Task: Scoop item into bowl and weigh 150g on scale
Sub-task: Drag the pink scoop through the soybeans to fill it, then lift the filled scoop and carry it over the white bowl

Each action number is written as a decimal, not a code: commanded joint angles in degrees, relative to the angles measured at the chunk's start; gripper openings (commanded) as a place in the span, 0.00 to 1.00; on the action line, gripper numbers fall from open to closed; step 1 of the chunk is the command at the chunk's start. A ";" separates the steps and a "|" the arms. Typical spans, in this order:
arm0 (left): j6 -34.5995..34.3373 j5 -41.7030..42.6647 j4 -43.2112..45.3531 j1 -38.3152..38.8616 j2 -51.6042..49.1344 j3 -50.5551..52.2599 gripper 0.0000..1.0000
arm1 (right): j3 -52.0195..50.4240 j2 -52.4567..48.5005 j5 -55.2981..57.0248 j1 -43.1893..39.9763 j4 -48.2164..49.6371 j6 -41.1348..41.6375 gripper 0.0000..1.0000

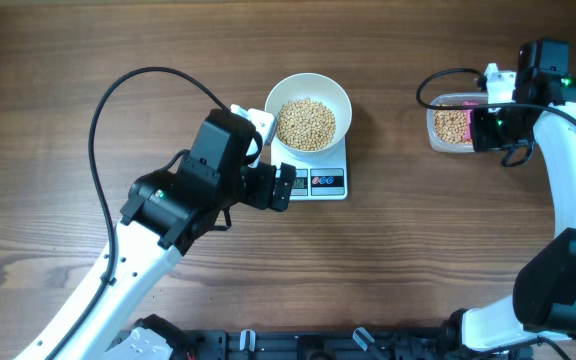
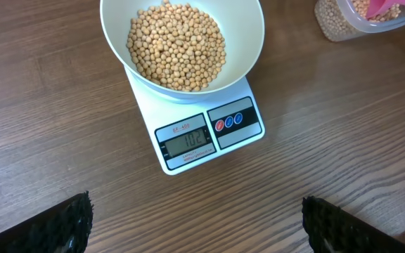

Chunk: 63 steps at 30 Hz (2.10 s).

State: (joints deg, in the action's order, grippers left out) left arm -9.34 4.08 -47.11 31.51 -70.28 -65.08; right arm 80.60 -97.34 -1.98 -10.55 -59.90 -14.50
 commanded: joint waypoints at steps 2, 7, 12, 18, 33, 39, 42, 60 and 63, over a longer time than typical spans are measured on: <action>-0.55 -0.94 0.13 0.15 0.42 0.26 1.00 | -0.81 -0.81 -5.03 0.52 -0.81 -0.96 0.04; -0.55 -0.94 0.13 0.15 0.42 0.26 1.00 | -0.81 -0.81 -7.65 0.50 -1.01 -1.16 0.04; -0.55 -0.96 0.13 0.15 0.42 0.26 1.00 | -0.81 -0.81 -9.46 0.42 -1.07 -1.16 0.04; -0.55 -0.94 0.13 0.15 0.42 0.26 1.00 | -0.81 -0.81 -13.18 0.35 -1.01 -1.16 0.04; -0.55 -0.94 0.13 0.15 0.42 0.26 1.00 | -0.81 -0.81 -23.91 -8.55 -0.72 -1.18 0.04; -0.55 -0.94 0.13 0.15 0.42 0.26 1.00 | -0.81 -0.81 -27.10 -13.05 -1.49 -0.28 0.04; -0.55 -0.94 0.13 0.15 0.42 0.26 1.00 | -0.81 -0.81 -30.73 -14.73 -2.29 -0.35 0.04; -0.55 -0.94 0.13 0.15 0.42 0.26 1.00 | -0.81 -0.83 -42.40 -25.00 -5.84 0.28 0.04; -0.55 -0.94 0.13 0.15 0.42 0.26 1.00 | -0.81 -0.81 -45.03 -26.75 -6.67 1.01 0.04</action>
State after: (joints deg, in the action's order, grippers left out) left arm -9.34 4.08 -47.11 31.51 -70.28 -65.08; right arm 80.60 -97.41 -41.21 -35.53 -65.89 -14.35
